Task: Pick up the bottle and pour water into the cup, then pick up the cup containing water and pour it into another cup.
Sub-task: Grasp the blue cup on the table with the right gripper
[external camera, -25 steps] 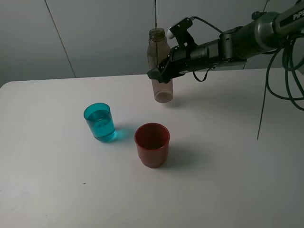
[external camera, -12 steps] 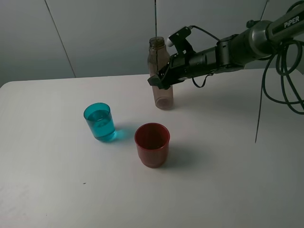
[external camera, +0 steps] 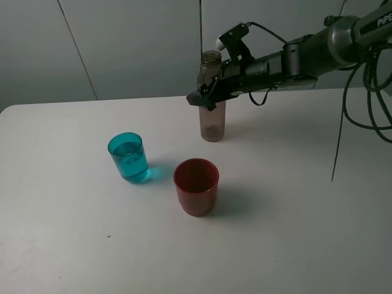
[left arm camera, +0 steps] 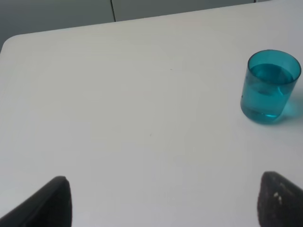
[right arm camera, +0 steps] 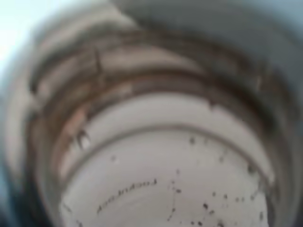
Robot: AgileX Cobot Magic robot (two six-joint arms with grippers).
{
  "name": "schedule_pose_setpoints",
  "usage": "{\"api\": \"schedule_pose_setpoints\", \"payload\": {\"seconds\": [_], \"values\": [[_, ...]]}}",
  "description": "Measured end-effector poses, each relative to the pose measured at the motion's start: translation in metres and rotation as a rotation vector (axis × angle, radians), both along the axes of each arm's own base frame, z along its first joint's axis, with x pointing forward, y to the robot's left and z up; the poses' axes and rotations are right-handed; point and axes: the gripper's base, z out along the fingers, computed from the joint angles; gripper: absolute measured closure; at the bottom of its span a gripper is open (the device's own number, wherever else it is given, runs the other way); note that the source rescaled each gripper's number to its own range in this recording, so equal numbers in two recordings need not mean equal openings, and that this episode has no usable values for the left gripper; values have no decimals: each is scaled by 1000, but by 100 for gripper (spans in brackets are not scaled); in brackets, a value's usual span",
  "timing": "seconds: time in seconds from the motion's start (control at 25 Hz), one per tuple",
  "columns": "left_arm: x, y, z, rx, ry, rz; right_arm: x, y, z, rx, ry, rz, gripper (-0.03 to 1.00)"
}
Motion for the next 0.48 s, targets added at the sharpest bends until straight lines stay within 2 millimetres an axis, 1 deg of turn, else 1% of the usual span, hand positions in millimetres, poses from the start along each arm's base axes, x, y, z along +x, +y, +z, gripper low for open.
{"api": "schedule_pose_setpoints", "payload": {"seconds": [0.08, 0.2, 0.4, 0.48], "values": [[0, 0, 0, 0, 0, 0, -1, 0, 13, 8, -27, -1, -3], [0, 0, 0, 0, 0, 0, -4, -1, 39, 28, -83, -1, -3], [0, 0, 0, 0, 0, 0, -14, -5, 92, 76, -186, -8, -3], [0, 0, 0, 0, 0, 0, -19, -7, 112, 120, -195, -29, -3]]}}
